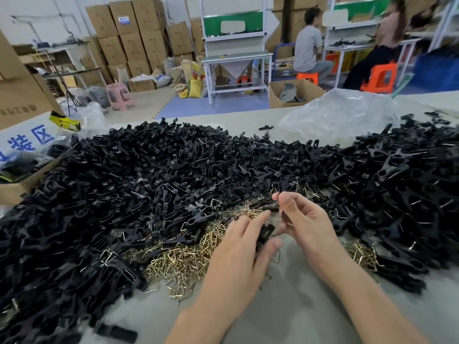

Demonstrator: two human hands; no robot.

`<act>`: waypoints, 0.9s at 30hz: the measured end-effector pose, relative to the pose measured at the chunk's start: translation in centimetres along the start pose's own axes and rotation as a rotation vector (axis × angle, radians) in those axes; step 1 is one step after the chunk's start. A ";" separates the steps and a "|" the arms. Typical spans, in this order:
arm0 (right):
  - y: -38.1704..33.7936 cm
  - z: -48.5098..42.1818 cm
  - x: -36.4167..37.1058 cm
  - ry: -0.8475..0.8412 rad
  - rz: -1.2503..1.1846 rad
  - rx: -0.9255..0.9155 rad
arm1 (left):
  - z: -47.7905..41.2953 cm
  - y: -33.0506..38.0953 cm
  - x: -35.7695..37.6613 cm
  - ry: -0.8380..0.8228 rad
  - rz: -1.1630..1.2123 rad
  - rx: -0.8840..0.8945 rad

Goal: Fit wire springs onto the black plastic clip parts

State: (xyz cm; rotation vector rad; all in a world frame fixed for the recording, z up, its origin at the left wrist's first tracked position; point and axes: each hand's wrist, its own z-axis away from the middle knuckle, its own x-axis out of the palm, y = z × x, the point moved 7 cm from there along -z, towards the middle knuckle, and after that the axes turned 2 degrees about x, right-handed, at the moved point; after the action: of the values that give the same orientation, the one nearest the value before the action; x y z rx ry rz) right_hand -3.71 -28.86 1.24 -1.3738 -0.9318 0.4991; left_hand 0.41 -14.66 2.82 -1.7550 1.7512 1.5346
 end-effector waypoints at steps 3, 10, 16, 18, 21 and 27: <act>0.6 -0.1 0.5 -0.074 -0.007 0.033 | 0.0 0.1 0.1 0.001 0.068 -0.019; 1.5 -0.1 1.1 -0.153 -0.033 0.088 | -0.1 -2.9 -0.9 0.173 0.215 -0.178; 1.8 0.2 1.7 -0.174 -0.097 0.144 | -0.1 -3.6 -1.6 0.282 0.441 -0.221; 1.5 0.3 1.7 -0.161 -0.067 0.133 | -0.1 -3.5 -1.5 0.284 0.508 -0.221; 0.9 0.5 1.6 -0.161 -0.044 0.105 | -0.3 -3.1 -0.9 0.206 0.622 -0.233; 0.3 0.8 1.7 -0.156 0.007 0.059 | -0.3 -3.3 -1.7 0.264 0.499 -0.242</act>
State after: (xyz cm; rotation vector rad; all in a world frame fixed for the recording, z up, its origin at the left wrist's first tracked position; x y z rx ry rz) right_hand -3.29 -27.01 1.35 -1.2995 -1.0304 0.6413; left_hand 3.73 -12.98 2.65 -1.7839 2.3607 1.8360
